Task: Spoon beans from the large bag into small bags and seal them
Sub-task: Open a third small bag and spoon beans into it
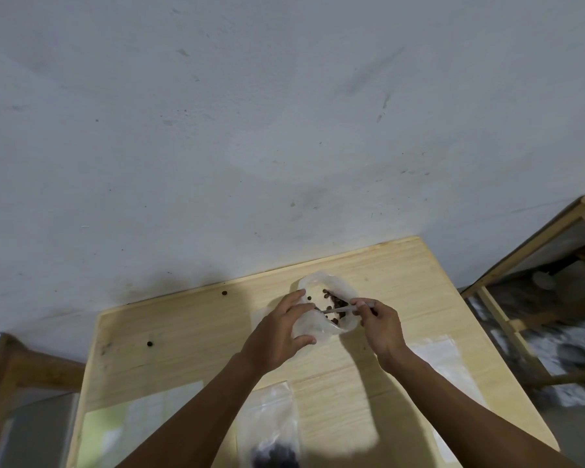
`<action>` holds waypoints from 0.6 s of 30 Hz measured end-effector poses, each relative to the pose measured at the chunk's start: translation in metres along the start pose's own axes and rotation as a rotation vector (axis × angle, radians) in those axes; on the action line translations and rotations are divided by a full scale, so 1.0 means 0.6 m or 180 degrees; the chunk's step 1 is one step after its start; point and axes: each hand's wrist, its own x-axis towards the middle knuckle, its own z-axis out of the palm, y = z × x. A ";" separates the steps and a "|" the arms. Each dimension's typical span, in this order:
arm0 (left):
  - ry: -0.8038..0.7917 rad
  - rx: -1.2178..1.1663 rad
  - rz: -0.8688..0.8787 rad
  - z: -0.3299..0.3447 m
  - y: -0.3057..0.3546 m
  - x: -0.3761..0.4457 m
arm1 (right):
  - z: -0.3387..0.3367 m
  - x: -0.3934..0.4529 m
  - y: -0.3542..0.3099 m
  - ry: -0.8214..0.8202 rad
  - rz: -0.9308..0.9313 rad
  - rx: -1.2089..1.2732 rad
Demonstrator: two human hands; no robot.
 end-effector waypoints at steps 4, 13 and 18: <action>0.0001 0.0032 0.0009 -0.003 -0.001 -0.001 | -0.006 0.001 -0.015 -0.0193 0.0298 0.0076; 0.0252 0.0045 -0.0103 -0.016 -0.008 -0.010 | -0.027 0.011 -0.030 0.0194 0.0474 0.0507; 0.0586 0.0066 -0.0213 -0.022 -0.001 -0.007 | -0.046 0.014 -0.055 0.0355 0.0247 0.0605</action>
